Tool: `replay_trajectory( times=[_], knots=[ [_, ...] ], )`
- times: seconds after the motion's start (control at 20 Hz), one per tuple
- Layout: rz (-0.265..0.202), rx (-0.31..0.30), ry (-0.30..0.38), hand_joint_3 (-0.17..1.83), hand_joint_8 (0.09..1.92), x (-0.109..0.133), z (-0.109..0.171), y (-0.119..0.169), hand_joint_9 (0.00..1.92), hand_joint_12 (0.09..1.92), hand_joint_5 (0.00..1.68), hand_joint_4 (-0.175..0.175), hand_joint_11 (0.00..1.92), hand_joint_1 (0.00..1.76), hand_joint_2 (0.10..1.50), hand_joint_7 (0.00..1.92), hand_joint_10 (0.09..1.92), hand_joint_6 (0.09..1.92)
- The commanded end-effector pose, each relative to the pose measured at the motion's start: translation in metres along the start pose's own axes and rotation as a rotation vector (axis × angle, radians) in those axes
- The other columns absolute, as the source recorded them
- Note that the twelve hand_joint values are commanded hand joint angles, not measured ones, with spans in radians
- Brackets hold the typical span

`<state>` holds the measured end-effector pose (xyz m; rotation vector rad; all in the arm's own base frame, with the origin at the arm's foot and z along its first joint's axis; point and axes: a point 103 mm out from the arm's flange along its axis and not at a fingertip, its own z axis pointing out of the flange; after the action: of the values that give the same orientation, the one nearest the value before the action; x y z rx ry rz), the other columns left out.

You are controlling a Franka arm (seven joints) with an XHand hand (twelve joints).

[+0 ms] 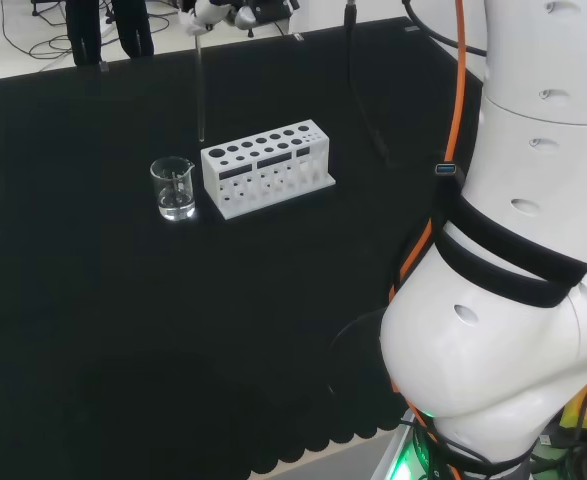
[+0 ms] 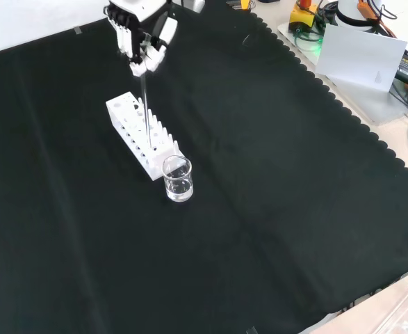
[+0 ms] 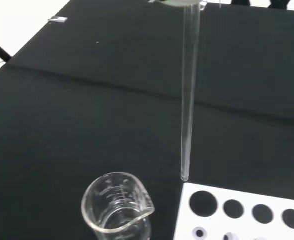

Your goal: Put the glass rod back on the white test tube rack.

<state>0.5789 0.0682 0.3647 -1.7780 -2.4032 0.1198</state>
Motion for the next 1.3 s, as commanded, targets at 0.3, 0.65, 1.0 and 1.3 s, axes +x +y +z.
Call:
replay_trajectory(
  times=[0.3, 0.65, 1.0, 1.3],
  knots=[
    [0.074, -0.011, 0.011, -0.17, 0.95, -0.052, -0.008, -0.007, 1.79, 0.73, 1.40, -0.175, 1.78, 1.23, 1.04, 1.52, 0.58, 0.30],
    [0.134, -0.013, 0.016, -0.17, 0.95, -0.085, -0.009, -0.010, 1.79, 0.73, 1.40, -0.175, 1.79, 1.23, 1.04, 1.52, 0.58, 0.30],
    [0.182, -0.013, 0.027, -0.17, 0.95, -0.114, -0.008, -0.016, 1.79, 0.73, 1.40, -0.175, 1.79, 1.23, 1.04, 1.52, 0.58, 0.30],
    [0.221, -0.005, 0.030, -0.17, 0.95, -0.133, -0.003, -0.019, 1.79, 0.73, 1.40, -0.175, 1.79, 1.23, 1.04, 1.52, 0.58, 0.30]
  ],
)
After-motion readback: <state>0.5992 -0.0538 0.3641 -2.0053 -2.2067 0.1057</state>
